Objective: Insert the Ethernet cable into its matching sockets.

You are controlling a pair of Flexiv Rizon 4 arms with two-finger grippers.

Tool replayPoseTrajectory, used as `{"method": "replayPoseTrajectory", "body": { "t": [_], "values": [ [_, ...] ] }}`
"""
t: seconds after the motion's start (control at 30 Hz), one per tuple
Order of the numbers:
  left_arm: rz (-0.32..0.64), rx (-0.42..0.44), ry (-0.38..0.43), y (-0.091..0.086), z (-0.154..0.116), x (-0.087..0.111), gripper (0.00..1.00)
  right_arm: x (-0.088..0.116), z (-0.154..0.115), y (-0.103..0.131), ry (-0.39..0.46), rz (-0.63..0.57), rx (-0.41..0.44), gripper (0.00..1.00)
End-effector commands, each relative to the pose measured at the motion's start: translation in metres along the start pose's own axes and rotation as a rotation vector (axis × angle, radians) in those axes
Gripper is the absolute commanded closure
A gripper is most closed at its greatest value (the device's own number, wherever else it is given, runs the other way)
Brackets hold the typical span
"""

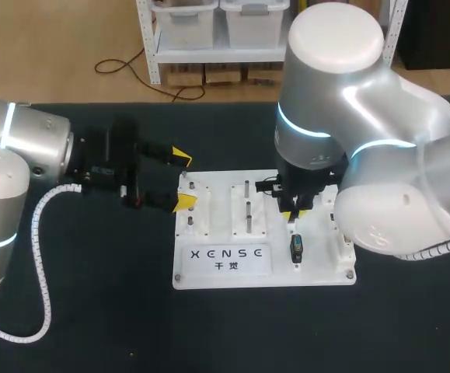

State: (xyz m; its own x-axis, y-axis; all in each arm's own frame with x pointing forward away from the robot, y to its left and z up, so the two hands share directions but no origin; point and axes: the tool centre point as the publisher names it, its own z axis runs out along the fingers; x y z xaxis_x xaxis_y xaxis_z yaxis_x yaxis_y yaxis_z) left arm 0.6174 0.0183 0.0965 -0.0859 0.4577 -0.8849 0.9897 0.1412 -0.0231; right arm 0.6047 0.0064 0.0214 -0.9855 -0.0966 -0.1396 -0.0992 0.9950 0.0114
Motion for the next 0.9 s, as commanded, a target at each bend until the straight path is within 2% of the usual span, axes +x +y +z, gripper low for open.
{"method": "replayPoseTrajectory", "body": {
  "t": [0.03,0.43,0.67,0.9],
  "values": [
    [0.003,-0.004,-0.007,-0.001,0.000,0.002,0.00,0.000,0.000,-0.001,0.000,0.001,-0.002,1.00],
    [0.003,-0.004,-0.007,-0.001,0.000,0.002,0.00,-0.007,-0.033,-0.006,-0.010,0.005,-0.021,1.00],
    [0.003,-0.004,-0.007,-0.001,0.000,0.002,0.00,-0.011,-0.045,-0.029,-0.018,0.016,0.001,1.00],
    [0.003,-0.004,-0.007,-0.001,0.000,0.002,0.00,-0.008,-0.041,-0.052,-0.001,0.034,0.004,1.00]
  ]
}}
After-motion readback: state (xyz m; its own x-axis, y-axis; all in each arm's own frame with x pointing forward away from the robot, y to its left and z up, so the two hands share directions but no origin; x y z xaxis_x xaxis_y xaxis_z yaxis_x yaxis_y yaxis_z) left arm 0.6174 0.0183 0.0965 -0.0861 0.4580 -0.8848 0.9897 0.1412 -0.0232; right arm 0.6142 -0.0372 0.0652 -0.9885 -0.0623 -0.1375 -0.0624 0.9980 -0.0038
